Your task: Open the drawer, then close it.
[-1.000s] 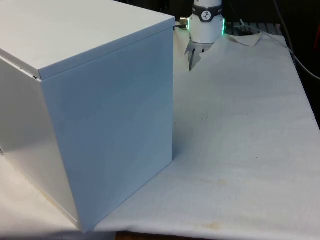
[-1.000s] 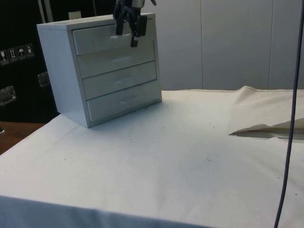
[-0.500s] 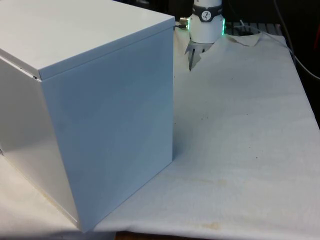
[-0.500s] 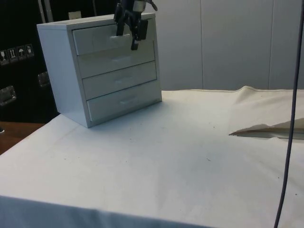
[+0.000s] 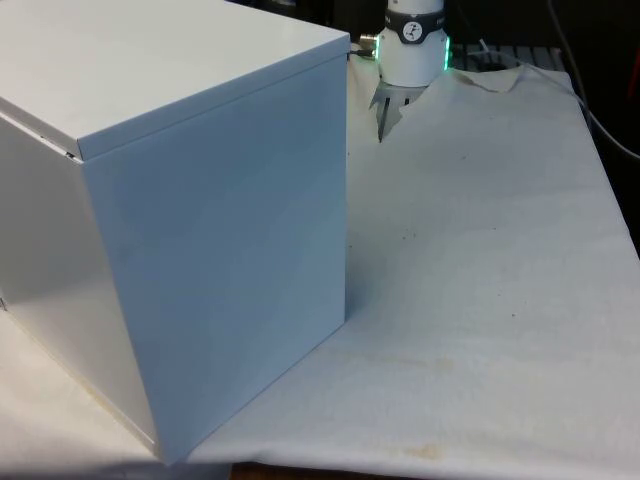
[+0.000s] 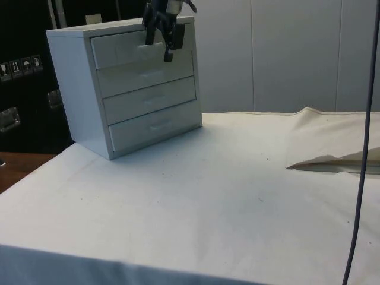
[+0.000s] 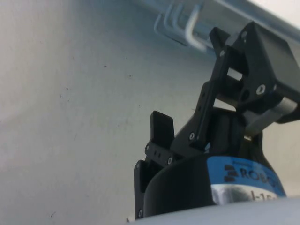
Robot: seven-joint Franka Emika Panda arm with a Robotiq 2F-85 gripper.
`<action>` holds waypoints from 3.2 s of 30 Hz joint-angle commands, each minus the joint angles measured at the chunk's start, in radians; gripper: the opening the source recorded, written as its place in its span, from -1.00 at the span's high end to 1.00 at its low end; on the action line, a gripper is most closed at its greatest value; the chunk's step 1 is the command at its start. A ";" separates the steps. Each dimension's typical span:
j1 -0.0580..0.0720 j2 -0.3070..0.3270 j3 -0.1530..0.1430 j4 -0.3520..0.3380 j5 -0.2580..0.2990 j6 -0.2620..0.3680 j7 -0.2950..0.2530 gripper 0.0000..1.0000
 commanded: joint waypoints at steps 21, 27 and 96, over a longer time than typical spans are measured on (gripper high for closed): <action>-0.001 0.014 0.000 0.021 0.004 0.002 0.000 0.37; -0.001 0.026 0.001 0.036 0.007 0.002 -0.001 1.00; -0.010 -0.366 0.056 -0.345 -0.214 -0.014 0.100 1.00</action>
